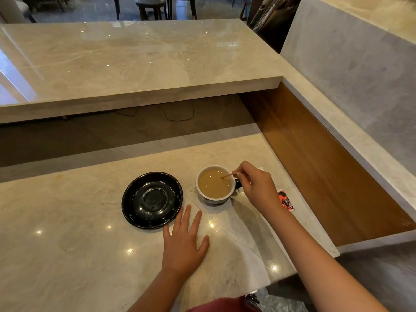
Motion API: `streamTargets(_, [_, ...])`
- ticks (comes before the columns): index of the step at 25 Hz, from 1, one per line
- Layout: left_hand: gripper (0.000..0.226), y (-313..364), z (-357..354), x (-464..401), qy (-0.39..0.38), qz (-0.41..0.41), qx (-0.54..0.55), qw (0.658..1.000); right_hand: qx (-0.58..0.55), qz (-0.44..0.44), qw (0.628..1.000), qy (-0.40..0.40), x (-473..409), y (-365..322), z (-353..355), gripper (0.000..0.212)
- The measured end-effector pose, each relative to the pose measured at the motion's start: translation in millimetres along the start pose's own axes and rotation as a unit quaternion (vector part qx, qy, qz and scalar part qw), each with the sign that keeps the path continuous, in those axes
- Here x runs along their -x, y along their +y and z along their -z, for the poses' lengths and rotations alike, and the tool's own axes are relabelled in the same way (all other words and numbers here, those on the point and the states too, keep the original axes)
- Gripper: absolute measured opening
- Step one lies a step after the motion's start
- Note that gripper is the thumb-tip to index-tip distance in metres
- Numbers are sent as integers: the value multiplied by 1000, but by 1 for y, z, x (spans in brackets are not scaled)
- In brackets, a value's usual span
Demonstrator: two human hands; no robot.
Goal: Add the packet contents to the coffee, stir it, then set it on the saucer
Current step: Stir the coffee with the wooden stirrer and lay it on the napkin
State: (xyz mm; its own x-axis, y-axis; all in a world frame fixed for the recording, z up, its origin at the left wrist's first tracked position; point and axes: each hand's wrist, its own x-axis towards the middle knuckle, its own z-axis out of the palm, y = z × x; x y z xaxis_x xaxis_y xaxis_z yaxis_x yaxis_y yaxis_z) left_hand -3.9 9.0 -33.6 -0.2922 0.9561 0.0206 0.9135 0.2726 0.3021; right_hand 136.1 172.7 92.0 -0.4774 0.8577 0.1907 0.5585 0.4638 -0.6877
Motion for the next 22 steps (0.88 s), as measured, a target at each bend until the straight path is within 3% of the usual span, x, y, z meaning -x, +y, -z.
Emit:
streamTargets(4, [62,0,1,0,0,-2,-4,1000,46,23,998,-45,10,4,7,10])
streamTargets(10, [63,-1,0,-1,-5,-1,-4,1000,-58,-21,994,-87,21,-5,3,9])
streamTargets(14, [62,-1,1,-1,-4,-2,-3,1000,-82,-25,994,-72,12,-15,-15,11])
streamTargets(22, [62,-1,1,-1,-2,-5,1,1000,9,11,999,-42,1,3,-3,11])
